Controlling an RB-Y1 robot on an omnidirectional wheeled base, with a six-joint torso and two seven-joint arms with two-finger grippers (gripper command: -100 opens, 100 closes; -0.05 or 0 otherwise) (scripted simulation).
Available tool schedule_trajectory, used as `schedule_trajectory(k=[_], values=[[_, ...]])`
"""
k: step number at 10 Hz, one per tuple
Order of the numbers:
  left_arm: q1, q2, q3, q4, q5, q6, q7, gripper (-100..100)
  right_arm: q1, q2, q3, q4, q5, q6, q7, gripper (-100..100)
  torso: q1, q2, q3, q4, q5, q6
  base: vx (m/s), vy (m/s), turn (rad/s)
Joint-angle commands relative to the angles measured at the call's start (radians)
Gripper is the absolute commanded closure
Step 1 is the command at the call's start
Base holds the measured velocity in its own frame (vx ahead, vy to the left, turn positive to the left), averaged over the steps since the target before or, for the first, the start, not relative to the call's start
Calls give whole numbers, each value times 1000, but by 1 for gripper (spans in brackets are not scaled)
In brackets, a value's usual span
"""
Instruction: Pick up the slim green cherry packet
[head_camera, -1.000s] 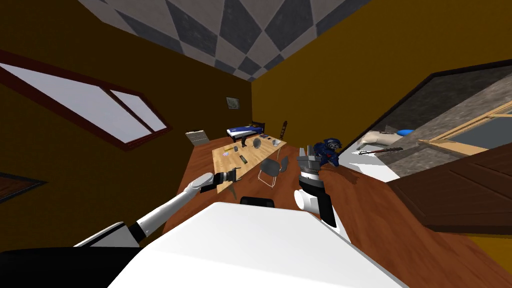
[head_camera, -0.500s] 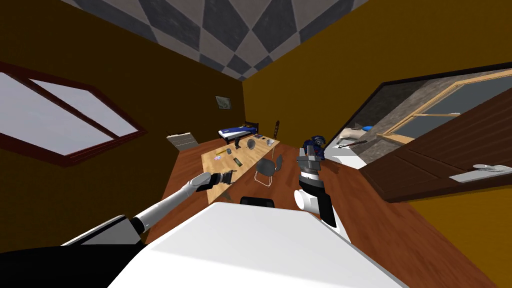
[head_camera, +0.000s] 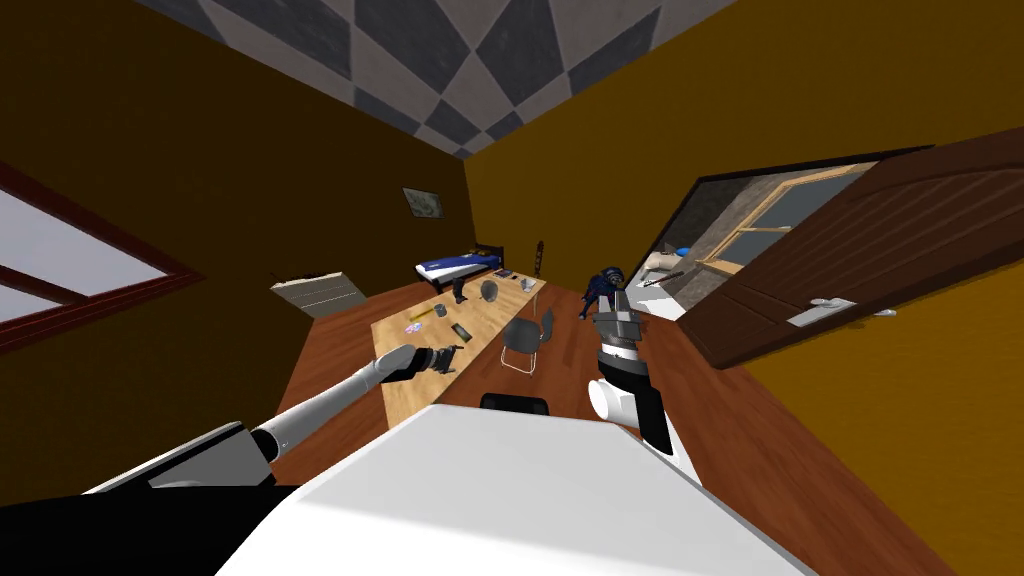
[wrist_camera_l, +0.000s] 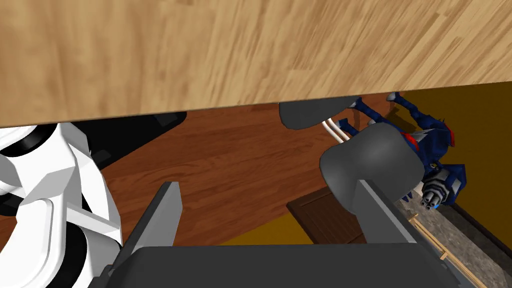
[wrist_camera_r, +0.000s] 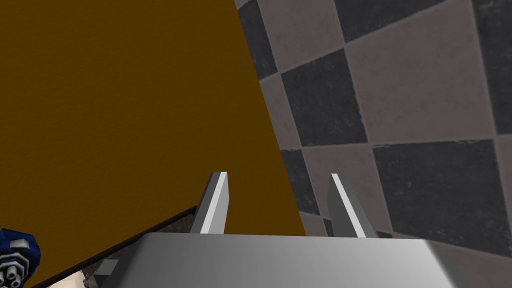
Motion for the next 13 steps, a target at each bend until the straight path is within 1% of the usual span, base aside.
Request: schedule_trajectory(k=[1,2,3,4,5,6,7,8,9,11,12,13], values=[[-5,12,0,39,-23,-15,-16,-100,0,0,0,0,0,0,0,0,0,0,0,0,0,0,76,-8,-155],[-14,29,-7,86,-65,-29,-31,-100,0,0,0,0,0,0,0,0,1,0,0,0,0,-1,102,-2,-272],[-14,29,-7,86,-69,-29,-31,-100,0,0,0,0,0,0,0,0,1,-1,-1,0,0,-1,81,8,-158],[-22,44,-15,127,-107,-42,-45,-100,0,0,0,0,0,0,0,0,1,0,0,0,0,-1,87,-8,-270],[-22,44,-15,131,-113,-42,-45,-100,0,0,0,0,0,0,0,0,1,-1,0,0,0,-1,75,1,-156],[-28,56,-21,175,-152,-55,-57,-100,0,0,0,0,0,0,0,0,1,0,0,0,0,-1,84,-3,-240],[-28,56,-21,175,-154,-55,-57,-100,0,0,0,0,0,0,0,0,0,0,0,0,0,-1,78,3,-168],[-33,66,-27,205,-193,-67,-67,-100,0,0,0,0,0,0,0,0,1,0,0,0,0,-1,86,8,-303],[-33,66,-27,216,-193,-67,-67,-100,0,0,0,0,0,0,0,0,1,-1,0,0,0,-1,69,10,-130],[-39,81,-39,287,-259,-89,-84,-100,0,0,0,0,0,0,0,0,0,-1,0,0,0,-1,110,-1,-277],[-39,81,-39,292,-260,-89,-84,-100,0,0,0,0,0,0,0,0,0,-2,-1,-1,0,-1,91,17,-139],[-39,86,-44,325,-288,-99,-90,-100,0,0,0,0,0,0,0,0,1,-1,-1,-1,0,-2,77,25,-217]])
